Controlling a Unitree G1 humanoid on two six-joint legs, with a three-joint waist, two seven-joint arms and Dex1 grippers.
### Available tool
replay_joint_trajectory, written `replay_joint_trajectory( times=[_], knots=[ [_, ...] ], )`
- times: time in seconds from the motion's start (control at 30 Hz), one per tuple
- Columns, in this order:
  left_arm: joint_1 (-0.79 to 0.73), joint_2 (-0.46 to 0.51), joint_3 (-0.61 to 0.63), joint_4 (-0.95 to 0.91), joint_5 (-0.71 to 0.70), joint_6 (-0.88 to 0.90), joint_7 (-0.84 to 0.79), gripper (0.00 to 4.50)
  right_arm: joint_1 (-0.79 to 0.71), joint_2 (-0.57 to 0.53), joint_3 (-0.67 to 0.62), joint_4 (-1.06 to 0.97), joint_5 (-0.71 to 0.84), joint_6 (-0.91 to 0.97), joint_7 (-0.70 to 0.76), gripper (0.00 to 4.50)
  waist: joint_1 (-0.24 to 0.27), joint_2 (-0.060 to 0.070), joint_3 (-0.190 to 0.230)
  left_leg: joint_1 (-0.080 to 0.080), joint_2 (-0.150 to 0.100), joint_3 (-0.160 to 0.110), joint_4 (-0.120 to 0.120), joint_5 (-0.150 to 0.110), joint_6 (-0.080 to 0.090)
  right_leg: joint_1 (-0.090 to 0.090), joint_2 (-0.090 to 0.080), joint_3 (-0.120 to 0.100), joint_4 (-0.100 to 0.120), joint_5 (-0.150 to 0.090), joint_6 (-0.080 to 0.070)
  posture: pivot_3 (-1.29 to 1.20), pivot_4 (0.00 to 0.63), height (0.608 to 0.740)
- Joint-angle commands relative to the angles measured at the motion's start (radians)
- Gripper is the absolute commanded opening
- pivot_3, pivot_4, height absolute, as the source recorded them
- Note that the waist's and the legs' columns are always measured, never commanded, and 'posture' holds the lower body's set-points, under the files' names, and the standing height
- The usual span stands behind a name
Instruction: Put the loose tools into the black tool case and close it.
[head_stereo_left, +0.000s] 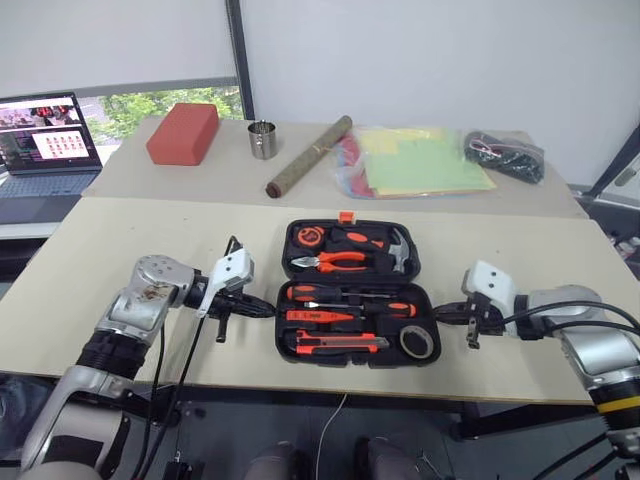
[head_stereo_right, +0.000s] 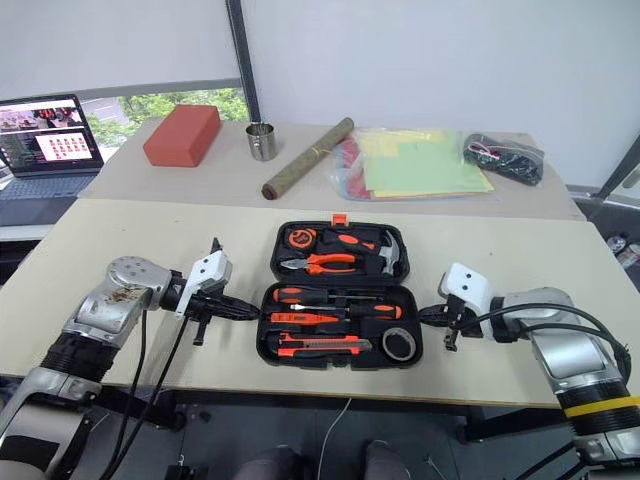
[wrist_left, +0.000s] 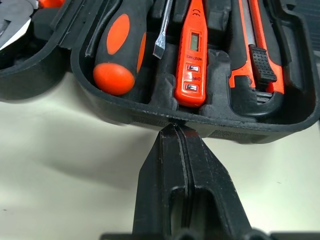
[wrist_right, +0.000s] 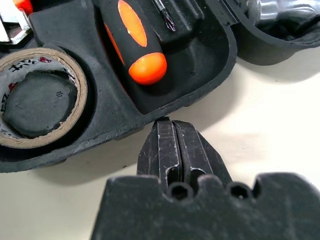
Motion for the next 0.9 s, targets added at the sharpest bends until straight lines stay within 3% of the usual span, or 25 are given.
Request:
replay_joint_trajectory(
  times=[0.03,0.23,0.4,0.47,0.6,0.67,0.77,0.83,0.9],
  knots=[
    [0.005,0.001,-0.017,-0.101,-0.047,0.023,-0.058,0.04,0.054,-0.029,-0.002,-0.149,0.065,0.002,0.088,0.0,0.002,0.0,0.0,0.0,0.0,0.0,0.0,0.0,0.0,0.0,0.0,0.0,0.0,0.0,0.0,0.0,0.15,0.736],
    [0.058,0.043,-0.016,-0.188,-0.051,0.056,-0.094,0.04,0.183,-0.053,-0.044,-0.222,0.057,-0.009,0.078,0.0,0.007,0.0,0.0,-0.001,0.0,-0.001,0.0,0.0,0.0,0.001,-0.001,-0.003,-0.001,-0.001,0.0,0.0,0.15,0.736],
    [0.104,0.078,-0.011,-0.191,-0.008,0.02,-0.071,0.04,0.241,-0.046,-0.078,-0.17,-0.048,-0.027,-0.062,0.0,0.007,0.0,0.0,0.003,0.0,-0.002,0.001,-0.005,-0.008,0.004,-0.002,-0.001,0.0,-0.002,0.001,0.0,0.15,0.736],
    [0.099,0.083,0.009,-0.129,0.032,0.019,0.003,0.54,0.269,-0.055,-0.127,-0.131,-0.066,-0.021,-0.118,0.0,0.007,0.0,0.0,0.004,0.0,-0.002,0.001,-0.005,-0.009,0.005,-0.002,0.0,0.0,-0.002,0.001,0.0,0.15,0.736],
    [0.054,0.091,0.064,-0.007,0.012,0.121,0.064,1.84,0.319,-0.069,-0.248,-0.181,0.05,0.104,-0.115,1.12,0.014,0.0,0.0,0.007,0.0,-0.002,0.001,-0.005,-0.009,0.007,-0.003,0.0,0.0,-0.001,0.001,0.0,0.15,0.736],
    [-0.017,0.077,0.099,0.078,-0.02,0.275,0.108,2.61,0.282,-0.049,-0.33,-0.224,0.194,0.291,-0.125,1.89,0.016,0.0,0.0,0.006,0.0,-0.002,0.002,-0.005,-0.009,0.007,-0.003,0.0,0.001,-0.001,0.001,0.0,0.15,0.736],
    [-0.16,0.029,0.137,0.165,-0.099,0.551,0.143,3.63,0.113,0.005,-0.409,-0.217,0.395,0.592,-0.207,2.83,0.01,-0.001,0.001,0.005,0.0,-0.002,0.003,-0.005,-0.008,0.006,-0.002,0.0,0.002,0.0,0.001,0.0,0.15,0.736],
    [-0.23,-0.012,0.15,0.204,-0.11,0.628,0.191,4.4,0.014,0.036,-0.416,-0.201,0.447,0.705,-0.259,3.57,0.007,-0.001,0.001,0.002,0.001,-0.002,0.005,-0.004,-0.008,0.004,-0.001,0.0,0.002,0.001,0.002,0.0,0.15,0.736],
    [-0.308,-0.073,0.166,0.275,-0.105,0.679,0.272,4.5,-0.098,0.086,-0.375,-0.157,0.441,0.789,-0.341,4.27,0.007,-0.002,0.0,0.002,0.001,-0.002,0.006,-0.003,-0.006,0.005,-0.001,0.0,0.003,0.002,0.001,0.0,0.15,0.736]
  ],
)
